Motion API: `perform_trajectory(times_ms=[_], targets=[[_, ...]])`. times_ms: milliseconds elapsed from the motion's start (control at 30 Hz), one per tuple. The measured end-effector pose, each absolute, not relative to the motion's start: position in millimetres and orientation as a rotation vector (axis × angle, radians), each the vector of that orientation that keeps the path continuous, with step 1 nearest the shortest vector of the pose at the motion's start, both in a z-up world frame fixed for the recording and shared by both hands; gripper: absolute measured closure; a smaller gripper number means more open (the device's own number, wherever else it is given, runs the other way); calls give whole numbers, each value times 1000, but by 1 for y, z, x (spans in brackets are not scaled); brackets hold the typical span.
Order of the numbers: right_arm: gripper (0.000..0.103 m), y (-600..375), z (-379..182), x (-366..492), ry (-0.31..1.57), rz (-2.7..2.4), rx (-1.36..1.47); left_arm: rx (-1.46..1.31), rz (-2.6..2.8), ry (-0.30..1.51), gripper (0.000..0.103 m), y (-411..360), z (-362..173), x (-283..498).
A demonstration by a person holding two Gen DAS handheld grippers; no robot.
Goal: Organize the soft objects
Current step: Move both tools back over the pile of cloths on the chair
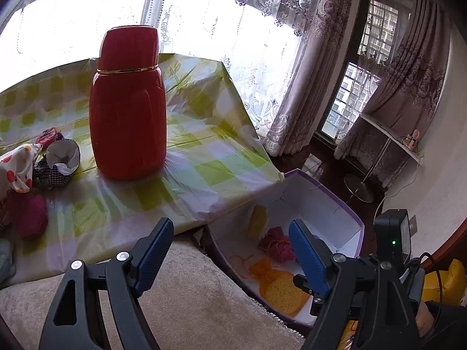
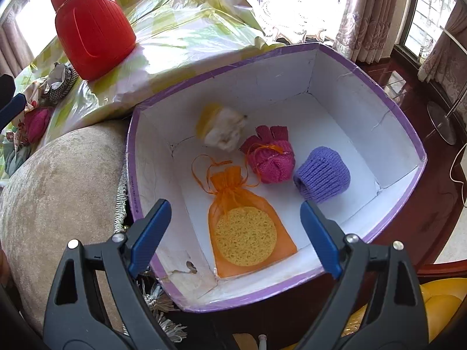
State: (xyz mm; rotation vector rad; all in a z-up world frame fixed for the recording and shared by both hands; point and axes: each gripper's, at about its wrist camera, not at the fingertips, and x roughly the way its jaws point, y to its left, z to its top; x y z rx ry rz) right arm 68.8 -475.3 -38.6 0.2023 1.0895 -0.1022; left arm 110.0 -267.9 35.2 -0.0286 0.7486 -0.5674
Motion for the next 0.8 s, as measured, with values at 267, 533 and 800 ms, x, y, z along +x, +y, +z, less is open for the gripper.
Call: perform_trajectory(times_ms=[267, 533, 800], targets=[[12, -442, -14, 74, 948, -97, 83, -60, -498, 742, 21, -241, 34, 109], [11, -397, 18, 89, 833, -13, 7, -127, -365, 708, 21, -192, 36, 106], [11, -347, 29, 101, 784, 74, -158, -238, -182, 683, 21, -113, 34, 104]])
